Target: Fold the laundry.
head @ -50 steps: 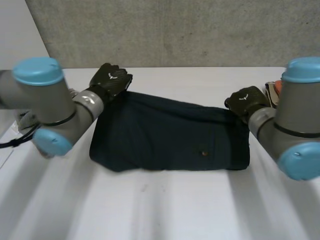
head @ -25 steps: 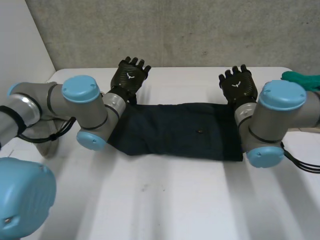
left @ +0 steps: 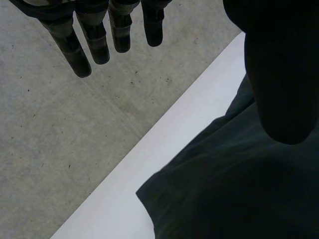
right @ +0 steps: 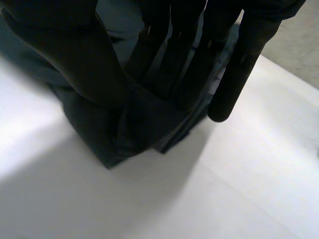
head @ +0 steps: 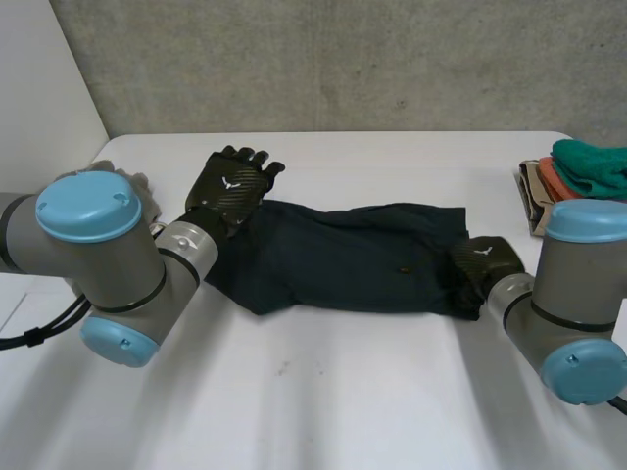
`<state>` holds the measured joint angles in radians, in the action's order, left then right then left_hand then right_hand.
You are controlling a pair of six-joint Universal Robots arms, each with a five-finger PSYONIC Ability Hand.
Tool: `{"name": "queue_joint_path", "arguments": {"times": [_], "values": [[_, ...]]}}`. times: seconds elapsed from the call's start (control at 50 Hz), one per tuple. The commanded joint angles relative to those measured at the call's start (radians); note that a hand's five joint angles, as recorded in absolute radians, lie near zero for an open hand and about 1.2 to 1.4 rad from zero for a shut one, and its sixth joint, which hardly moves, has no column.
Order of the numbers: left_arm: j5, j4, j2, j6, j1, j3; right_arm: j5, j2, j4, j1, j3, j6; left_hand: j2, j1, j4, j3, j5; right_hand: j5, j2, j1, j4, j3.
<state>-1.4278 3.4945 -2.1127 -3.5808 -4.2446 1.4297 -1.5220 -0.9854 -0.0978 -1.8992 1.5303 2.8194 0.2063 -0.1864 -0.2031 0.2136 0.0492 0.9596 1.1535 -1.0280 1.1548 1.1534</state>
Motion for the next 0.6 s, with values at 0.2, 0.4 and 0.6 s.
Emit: {"name": "queue_joint_path", "arguments": {"times": [0.2, 0.4, 0.6], "values": [[-0.002, -0.003, 0.123, 0.000, -0.005, 0.063, -0.095, -0.226, -0.143, 0.109, 0.145, -0.659, -0.032, 0.012, 0.029, -0.039, -0.049, 0.262, 0.243, -0.368, 0.242, 0.243], [-0.011, -0.009, 0.171, 0.016, -0.012, 0.121, 0.049, -0.118, -0.316, -0.293, 0.005, -0.679, -0.032, 0.012, 0.029, -0.039, -0.049, 0.262, 0.243, -0.368, 0.242, 0.243], [-0.014, -0.011, 0.235, 0.036, -0.031, 0.172, 0.210, 0.033, -0.283, -0.451, -0.010, -0.715, -0.032, 0.012, 0.029, -0.039, -0.049, -0.882, -0.901, 0.776, -0.903, -0.901]]}}
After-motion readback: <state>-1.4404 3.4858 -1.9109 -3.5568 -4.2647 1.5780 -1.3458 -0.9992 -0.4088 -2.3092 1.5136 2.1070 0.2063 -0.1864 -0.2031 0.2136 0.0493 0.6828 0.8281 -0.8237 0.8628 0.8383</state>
